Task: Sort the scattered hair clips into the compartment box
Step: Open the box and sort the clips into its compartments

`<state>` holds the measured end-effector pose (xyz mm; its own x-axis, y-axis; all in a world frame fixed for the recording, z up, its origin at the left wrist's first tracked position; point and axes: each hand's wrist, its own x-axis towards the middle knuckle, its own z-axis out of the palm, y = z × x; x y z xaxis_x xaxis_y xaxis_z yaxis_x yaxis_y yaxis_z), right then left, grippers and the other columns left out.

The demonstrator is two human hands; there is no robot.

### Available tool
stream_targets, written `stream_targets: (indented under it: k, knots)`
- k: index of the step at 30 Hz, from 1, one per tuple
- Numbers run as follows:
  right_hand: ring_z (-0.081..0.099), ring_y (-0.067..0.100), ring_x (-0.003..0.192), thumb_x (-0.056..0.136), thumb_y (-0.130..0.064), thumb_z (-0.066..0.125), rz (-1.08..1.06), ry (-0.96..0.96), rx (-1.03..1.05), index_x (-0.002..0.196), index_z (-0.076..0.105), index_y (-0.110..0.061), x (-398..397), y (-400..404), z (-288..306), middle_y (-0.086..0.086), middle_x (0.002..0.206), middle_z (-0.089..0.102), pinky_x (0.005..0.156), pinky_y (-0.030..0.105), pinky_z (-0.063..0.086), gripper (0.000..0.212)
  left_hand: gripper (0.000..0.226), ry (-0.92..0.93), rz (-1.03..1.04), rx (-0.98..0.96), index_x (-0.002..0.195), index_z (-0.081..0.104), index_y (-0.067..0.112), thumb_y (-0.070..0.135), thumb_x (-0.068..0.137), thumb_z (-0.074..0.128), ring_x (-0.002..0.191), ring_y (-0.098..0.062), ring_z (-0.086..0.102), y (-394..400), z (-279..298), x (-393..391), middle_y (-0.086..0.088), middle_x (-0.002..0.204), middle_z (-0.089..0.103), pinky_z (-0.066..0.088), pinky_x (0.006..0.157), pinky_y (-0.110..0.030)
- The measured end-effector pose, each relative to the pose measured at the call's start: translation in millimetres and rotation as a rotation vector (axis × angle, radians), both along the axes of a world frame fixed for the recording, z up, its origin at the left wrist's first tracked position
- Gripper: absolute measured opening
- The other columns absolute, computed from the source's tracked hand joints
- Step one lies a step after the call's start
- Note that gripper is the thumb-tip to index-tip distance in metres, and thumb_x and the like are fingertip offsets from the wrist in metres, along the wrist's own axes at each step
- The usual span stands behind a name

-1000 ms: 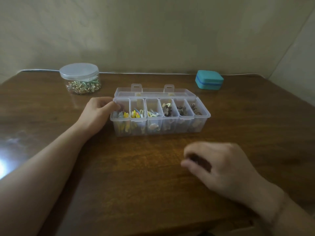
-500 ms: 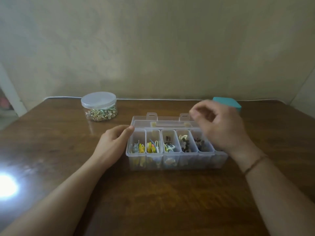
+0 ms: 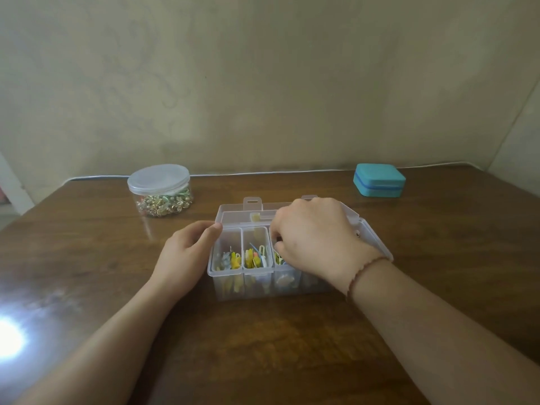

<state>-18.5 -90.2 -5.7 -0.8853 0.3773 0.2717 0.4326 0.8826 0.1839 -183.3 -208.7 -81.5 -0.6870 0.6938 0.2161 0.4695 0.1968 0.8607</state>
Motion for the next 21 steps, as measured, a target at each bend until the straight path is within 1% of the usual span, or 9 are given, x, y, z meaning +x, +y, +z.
stream_targets:
  k: [2, 4, 7, 9, 12, 15, 16, 18, 21]
  knots:
    - [0.062, 0.022, 0.079, 0.090, -0.026, 0.058, 0.000, -0.016, -0.012, 0.096, 0.067, -0.029, -3.1, 1.6, 1.4, -0.003, 0.084, 0.067, 0.061, 0.030, 0.040, 0.011, 0.038, 0.011, 0.005, -0.006, 0.122, 0.070, 0.023, 0.046, 0.099, 0.050, 0.109, -0.009, 0.063, 0.7, -1.5, -1.6, 0.009, 0.113, 0.072, 0.047, 0.088, -0.032]
    - [0.062, 0.021, 0.077, 0.090, -0.026, 0.058, -0.006, 0.008, -0.026, 0.093, 0.067, -0.029, -5.7, 3.5, 0.9, -0.003, 0.082, 0.066, 0.062, 0.031, 0.041, 0.010, 0.034, 0.017, 0.012, -0.012, 0.125, 0.068, 0.022, 0.039, 0.102, 0.049, 0.110, -0.011, 0.063, 1.4, -2.6, -2.4, 0.006, 0.116, 0.072, 0.046, 0.088, -0.031]
    - [0.061, 0.020, 0.074, 0.090, -0.025, 0.057, -0.012, 0.048, -0.064, 0.089, 0.068, -0.027, -8.5, 3.9, -2.9, -0.003, 0.078, 0.066, 0.061, 0.029, 0.045, 0.012, 0.033, 0.023, 0.015, -0.023, 0.125, 0.068, 0.023, 0.038, 0.103, 0.049, 0.110, -0.011, 0.063, 1.4, -3.2, -2.2, 0.006, 0.116, 0.072, 0.046, 0.088, -0.032]
    - [0.062, 0.019, 0.077, 0.091, -0.031, 0.056, 0.000, 0.089, -0.115, 0.088, 0.068, -0.029, -5.2, 3.7, -1.2, -0.005, 0.078, 0.066, 0.065, 0.032, 0.050, 0.012, 0.031, 0.023, 0.018, -0.023, 0.123, 0.068, 0.024, 0.038, 0.103, 0.049, 0.110, -0.011, 0.063, 0.8, -2.5, -1.7, 0.007, 0.115, 0.071, 0.046, 0.088, -0.032]
    - [0.060, 0.013, 0.077, 0.089, -0.042, 0.057, 0.006, 0.239, -0.179, 0.086, 0.066, -0.033, 13.8, 9.4, 11.2, -0.012, 0.080, 0.068, 0.067, 0.030, 0.049, 0.013, 0.034, 0.013, 0.019, -0.020, 0.125, 0.067, 0.023, 0.039, 0.102, 0.049, 0.111, -0.012, 0.062, 0.8, -1.2, -0.7, 0.006, 0.118, 0.071, 0.045, 0.088, -0.032]
    - [0.061, 0.008, 0.080, 0.085, -0.044, 0.062, -0.046, 0.409, -0.259, 0.082, 0.066, -0.033, 42.6, 28.5, 19.6, -0.015, 0.080, 0.069, 0.069, 0.030, 0.051, 0.011, 0.038, 0.006, 0.014, -0.021, 0.129, 0.066, 0.021, 0.040, 0.101, 0.049, 0.113, -0.014, 0.062, 1.9, -1.6, -0.3, 0.004, 0.121, 0.070, 0.045, 0.086, -0.030]
    - [0.061, 0.006, 0.079, 0.085, -0.043, 0.064, -0.068, 0.440, -0.274, 0.081, 0.066, -0.033, 50.8, 35.3, 18.9, -0.015, 0.079, 0.068, 0.067, 0.029, 0.051, 0.011, 0.038, 0.006, 0.011, -0.016, 0.130, 0.066, 0.020, 0.040, 0.101, 0.050, 0.114, -0.015, 0.061, 2.0, -1.6, -0.2, 0.003, 0.122, 0.070, 0.044, 0.085, -0.028]
    - [0.060, 0.002, 0.075, 0.085, -0.043, 0.065, -0.096, 0.413, -0.316, 0.080, 0.064, -0.034, 60.8, 45.1, 10.3, -0.016, 0.079, 0.067, 0.061, 0.024, 0.049, 0.011, 0.044, 0.001, -0.002, -0.003, 0.129, 0.066, 0.021, 0.048, 0.097, 0.053, 0.114, -0.014, 0.061, 1.1, -1.3, 0.0, 0.003, 0.122, 0.070, 0.044, 0.085, -0.027]
    - [0.057, 0.001, 0.055, 0.087, -0.046, 0.063, -0.064, 0.339, -0.373, 0.084, 0.063, -0.038, 64.1, 48.6, -8.4, -0.020, 0.075, 0.064, 0.048, 0.014, 0.043, 0.009, 0.064, -0.029, -0.024, 0.002, 0.131, 0.065, 0.021, 0.058, 0.082, 0.046, 0.116, -0.015, 0.061, -0.8, 0.6, 1.0, 0.004, 0.122, 0.069, 0.045, 0.090, -0.031]
